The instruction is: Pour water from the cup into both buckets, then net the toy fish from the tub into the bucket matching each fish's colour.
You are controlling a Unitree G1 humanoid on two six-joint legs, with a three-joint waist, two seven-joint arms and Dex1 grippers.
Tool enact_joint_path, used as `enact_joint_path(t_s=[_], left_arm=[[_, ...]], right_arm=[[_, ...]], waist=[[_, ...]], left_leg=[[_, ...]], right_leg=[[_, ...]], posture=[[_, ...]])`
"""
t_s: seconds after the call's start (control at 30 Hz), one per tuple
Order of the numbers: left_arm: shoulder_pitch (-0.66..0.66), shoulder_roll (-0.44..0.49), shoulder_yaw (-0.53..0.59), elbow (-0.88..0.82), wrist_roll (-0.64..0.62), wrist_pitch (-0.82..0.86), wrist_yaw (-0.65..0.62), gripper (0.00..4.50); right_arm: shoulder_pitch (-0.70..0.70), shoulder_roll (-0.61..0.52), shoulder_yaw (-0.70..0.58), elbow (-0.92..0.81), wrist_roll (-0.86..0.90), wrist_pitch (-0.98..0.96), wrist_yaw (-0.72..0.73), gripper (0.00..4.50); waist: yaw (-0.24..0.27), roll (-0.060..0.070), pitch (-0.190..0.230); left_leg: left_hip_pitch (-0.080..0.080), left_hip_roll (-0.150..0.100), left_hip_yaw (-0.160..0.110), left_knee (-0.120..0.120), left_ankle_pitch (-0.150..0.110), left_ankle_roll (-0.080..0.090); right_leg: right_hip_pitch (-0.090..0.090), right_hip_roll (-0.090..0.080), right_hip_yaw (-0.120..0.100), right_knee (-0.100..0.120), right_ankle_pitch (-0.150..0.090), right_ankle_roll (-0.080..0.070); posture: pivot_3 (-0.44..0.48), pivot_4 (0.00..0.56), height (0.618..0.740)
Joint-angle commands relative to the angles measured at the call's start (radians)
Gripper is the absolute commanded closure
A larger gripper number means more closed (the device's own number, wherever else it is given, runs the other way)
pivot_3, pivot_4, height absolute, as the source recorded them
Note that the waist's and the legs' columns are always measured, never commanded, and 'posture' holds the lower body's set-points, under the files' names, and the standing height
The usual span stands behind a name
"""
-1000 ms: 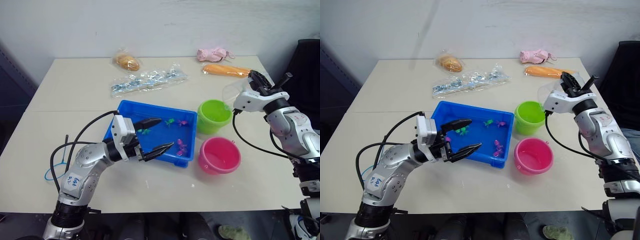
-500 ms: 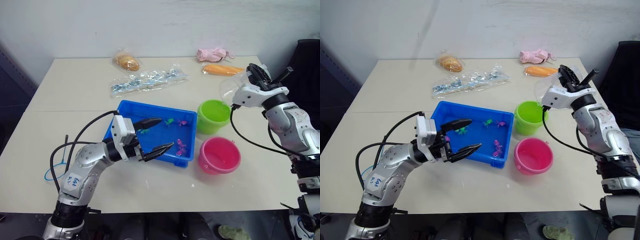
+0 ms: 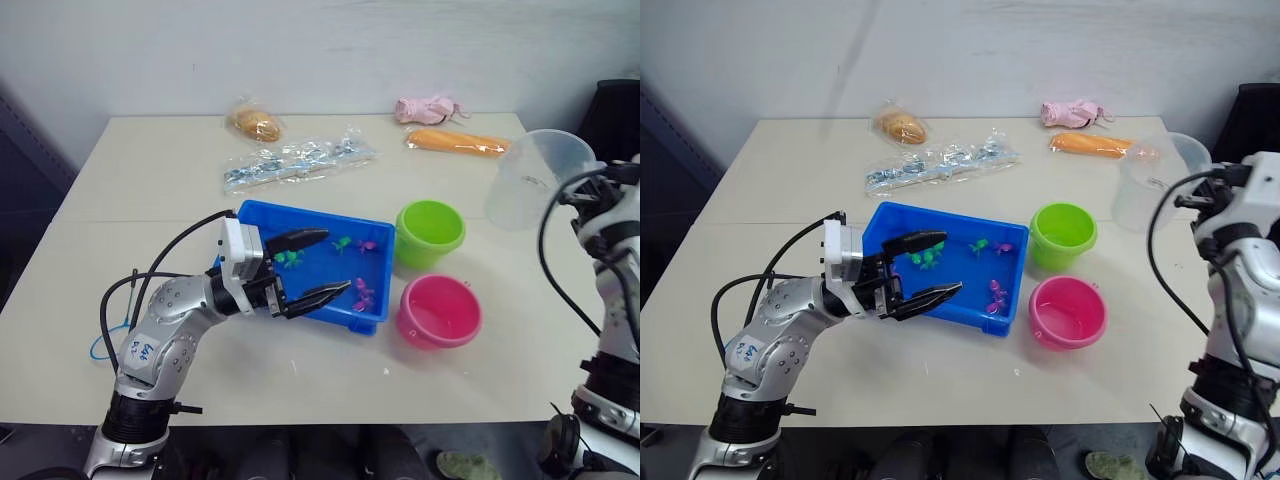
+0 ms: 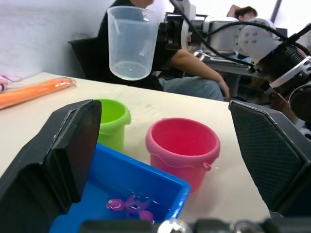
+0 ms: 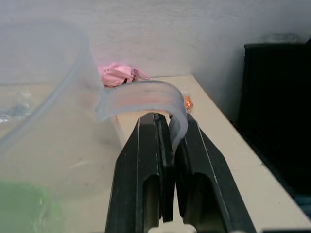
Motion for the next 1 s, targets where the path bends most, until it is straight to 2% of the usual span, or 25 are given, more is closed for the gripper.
enact_joint_path(t_s=[0.03,0.2,0.5,0.7,0.87,0.9,0.93,1.0], left_arm=[[-0.012,0.026,0.015,0.001,-0.042,0.019,-0.046,0.00],[-0.015,0.053,-0.011,0.023,-0.032,0.023,-0.106,0.00],[-0.034,0.090,-0.031,0.006,-0.041,0.043,-0.188,0.00],[-0.040,0.095,-0.031,-0.005,-0.048,0.058,-0.201,0.00],[-0.040,0.093,-0.038,-0.008,-0.046,0.068,-0.198,0.00],[-0.038,0.092,-0.040,-0.005,-0.044,0.067,-0.198,0.00],[-0.035,0.091,-0.042,-0.003,-0.040,0.066,-0.198,0.00],[-0.028,0.092,-0.044,-0.005,-0.035,0.066,-0.195,0.00]], right_arm=[[0.110,0.029,-0.112,-0.069,0.153,0.071,0.043,4.37],[0.226,0.092,-0.103,0.048,0.124,-0.085,0.060,4.37],[0.244,0.135,-0.020,0.280,0.032,-0.387,0.066,4.37],[0.242,0.126,0.020,0.398,-0.013,-0.507,0.056,4.37],[0.262,0.121,0.028,0.409,0.009,-0.523,0.077,4.37],[0.272,0.118,0.031,0.404,0.007,-0.519,0.078,3.67],[0.292,0.115,0.029,0.385,0.011,-0.506,0.075,3.32],[0.329,0.115,0.020,0.345,0.024,-0.482,0.064,2.34]], waist=[[0.001,0.000,0.000],[-0.003,0.000,0.000],[-0.005,0.000,0.000],[-0.003,0.000,0.000],[-0.004,0.000,0.000],[-0.004,0.000,0.000],[-0.002,0.000,0.000],[-0.001,0.000,0.000]], left_leg=[[0.000,0.000,0.000,0.000,0.000,0.000],[0.002,-0.004,0.003,0.000,-0.001,0.002],[0.004,-0.003,0.005,0.000,-0.001,0.002],[0.004,-0.002,0.005,0.000,-0.001,0.002],[0.004,-0.001,0.005,0.000,-0.001,0.002],[0.004,-0.001,0.005,0.000,-0.001,0.002],[0.004,-0.001,0.004,0.000,-0.001,0.002],[0.003,-0.001,0.004,0.000,-0.001,0.002]], right_leg=[[0.000,0.000,0.000,0.000,0.000,0.000],[0.000,0.000,0.004,0.001,0.000,0.000],[0.000,0.000,0.007,0.002,0.000,0.000],[0.000,0.000,0.007,0.002,0.000,0.000],[0.000,0.000,0.007,0.002,0.000,0.000],[0.000,0.000,0.007,0.002,0.000,0.000],[0.000,0.000,0.007,0.002,0.000,0.000],[0.000,0.000,0.007,0.002,0.000,0.000]], posture=[[0.000,0.150,0.740],[0.000,0.150,0.740],[0.000,0.150,0.740],[0.000,0.150,0.740],[0.000,0.150,0.740],[0.000,0.150,0.740],[0.000,0.150,0.740],[0.000,0.150,0.740]])
